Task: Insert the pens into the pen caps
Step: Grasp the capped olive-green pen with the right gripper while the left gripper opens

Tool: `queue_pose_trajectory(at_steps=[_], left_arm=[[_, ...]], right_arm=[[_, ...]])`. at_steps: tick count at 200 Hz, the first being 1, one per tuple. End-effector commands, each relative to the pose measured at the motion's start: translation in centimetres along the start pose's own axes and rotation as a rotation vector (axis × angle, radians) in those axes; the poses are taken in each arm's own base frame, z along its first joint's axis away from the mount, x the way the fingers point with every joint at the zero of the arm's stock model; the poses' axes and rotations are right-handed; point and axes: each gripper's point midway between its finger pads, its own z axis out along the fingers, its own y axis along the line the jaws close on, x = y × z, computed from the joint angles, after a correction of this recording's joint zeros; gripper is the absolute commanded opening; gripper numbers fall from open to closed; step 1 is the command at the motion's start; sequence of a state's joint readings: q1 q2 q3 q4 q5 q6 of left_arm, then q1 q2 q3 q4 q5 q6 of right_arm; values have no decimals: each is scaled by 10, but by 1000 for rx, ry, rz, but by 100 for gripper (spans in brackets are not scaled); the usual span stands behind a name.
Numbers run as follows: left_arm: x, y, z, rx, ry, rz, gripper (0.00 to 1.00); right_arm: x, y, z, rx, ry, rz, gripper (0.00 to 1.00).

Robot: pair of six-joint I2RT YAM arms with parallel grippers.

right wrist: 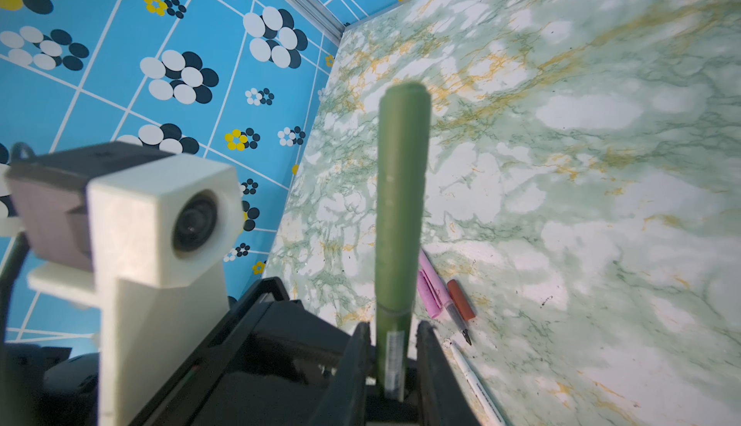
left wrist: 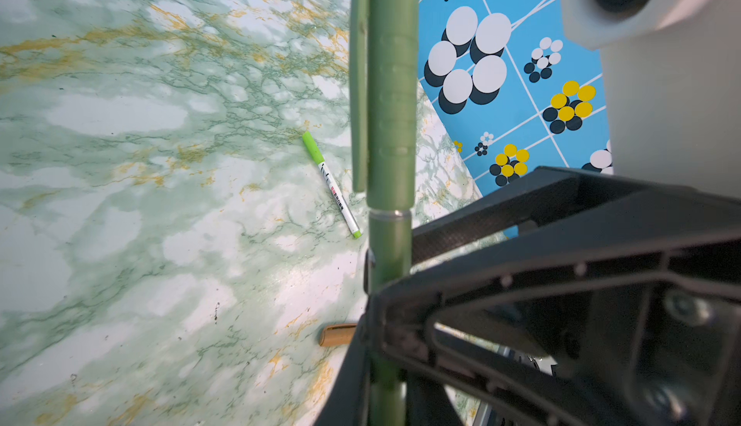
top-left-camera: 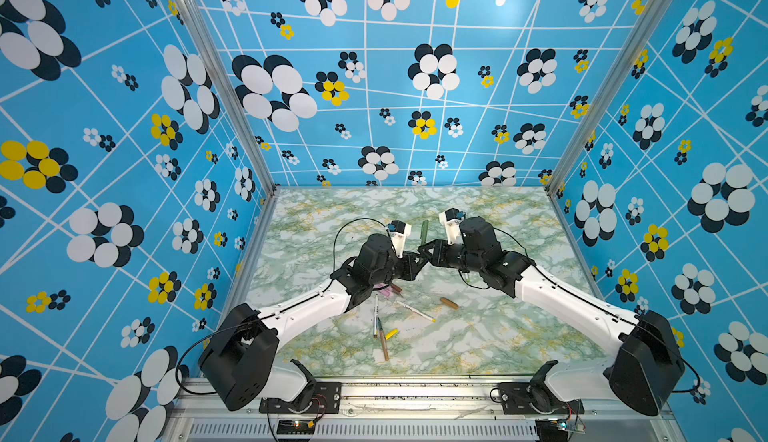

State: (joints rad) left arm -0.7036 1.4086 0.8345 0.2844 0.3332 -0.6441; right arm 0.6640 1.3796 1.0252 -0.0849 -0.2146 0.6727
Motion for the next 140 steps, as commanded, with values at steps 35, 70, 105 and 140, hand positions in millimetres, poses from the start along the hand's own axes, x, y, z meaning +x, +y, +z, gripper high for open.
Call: queue_pose_trajectory(at_steps=[35, 70, 105, 140], left_arm=[[-11, -23, 1, 72, -10, 24, 0], [-10, -23, 1, 75, -10, 21, 0], [-10, -19, -1, 51, -17, 18, 16], [-6, -10, -13, 0, -35, 45, 50]], right_arm=[[0, -10, 6, 39, -7, 13, 16], [-2, -12, 5, 51, -18, 12, 7], [-6, -19, -2, 111, -31, -1, 6], [-8, -38, -9, 227, 0, -19, 5]])
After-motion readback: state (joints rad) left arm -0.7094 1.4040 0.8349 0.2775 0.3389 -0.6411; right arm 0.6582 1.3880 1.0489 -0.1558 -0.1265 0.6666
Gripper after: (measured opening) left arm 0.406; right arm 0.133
